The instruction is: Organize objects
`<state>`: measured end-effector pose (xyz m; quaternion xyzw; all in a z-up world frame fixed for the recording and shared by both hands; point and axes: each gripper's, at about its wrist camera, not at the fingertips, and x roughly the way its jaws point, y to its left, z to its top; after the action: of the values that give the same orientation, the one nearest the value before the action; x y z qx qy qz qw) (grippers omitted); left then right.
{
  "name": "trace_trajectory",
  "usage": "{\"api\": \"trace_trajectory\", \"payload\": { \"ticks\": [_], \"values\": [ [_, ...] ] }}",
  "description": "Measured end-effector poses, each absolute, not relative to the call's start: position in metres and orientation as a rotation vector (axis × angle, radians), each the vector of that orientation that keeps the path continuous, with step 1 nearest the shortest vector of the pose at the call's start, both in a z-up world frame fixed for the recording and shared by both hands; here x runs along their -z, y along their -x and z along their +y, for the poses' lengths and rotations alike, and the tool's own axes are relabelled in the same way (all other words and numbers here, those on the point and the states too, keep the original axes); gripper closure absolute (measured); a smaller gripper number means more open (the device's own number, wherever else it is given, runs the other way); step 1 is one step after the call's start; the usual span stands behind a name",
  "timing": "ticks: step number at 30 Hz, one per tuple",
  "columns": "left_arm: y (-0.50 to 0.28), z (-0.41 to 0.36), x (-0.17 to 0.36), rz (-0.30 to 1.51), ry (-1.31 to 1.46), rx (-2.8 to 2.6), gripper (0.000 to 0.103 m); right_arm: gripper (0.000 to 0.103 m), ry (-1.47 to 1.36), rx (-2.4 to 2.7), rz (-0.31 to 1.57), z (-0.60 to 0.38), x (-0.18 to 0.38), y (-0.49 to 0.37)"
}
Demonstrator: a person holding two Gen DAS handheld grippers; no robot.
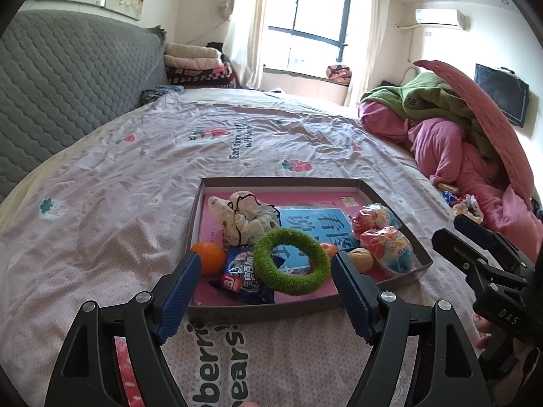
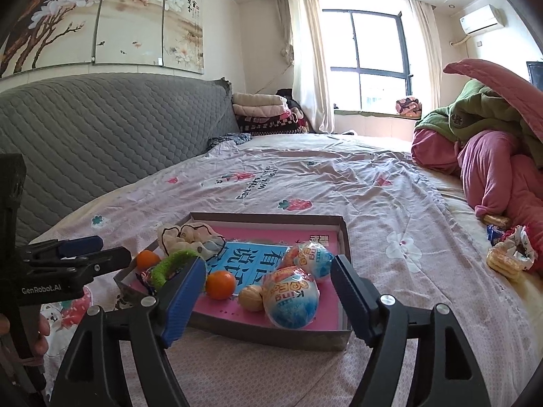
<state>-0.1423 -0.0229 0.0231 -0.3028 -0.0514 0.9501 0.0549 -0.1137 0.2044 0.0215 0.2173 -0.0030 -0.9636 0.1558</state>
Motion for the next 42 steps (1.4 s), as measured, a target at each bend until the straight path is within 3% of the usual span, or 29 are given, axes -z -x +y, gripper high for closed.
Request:
{"api": "trace_trajectory", "payload": {
  "ticks": [12, 42],
  "values": [
    [0.121, -0.009, -0.028, -0.093, 0.851, -2.936, 0.024, 0.027, -0.568, 2.775, -0.054, 0.206, -0.030, 0.095],
    [0.086, -0.010, 0.000, -0.100, 0.986, -2.962, 0.024, 0.027, -0.681, 2.744, -0.019, 0.178, 0.001, 0.051]
  ]
}}
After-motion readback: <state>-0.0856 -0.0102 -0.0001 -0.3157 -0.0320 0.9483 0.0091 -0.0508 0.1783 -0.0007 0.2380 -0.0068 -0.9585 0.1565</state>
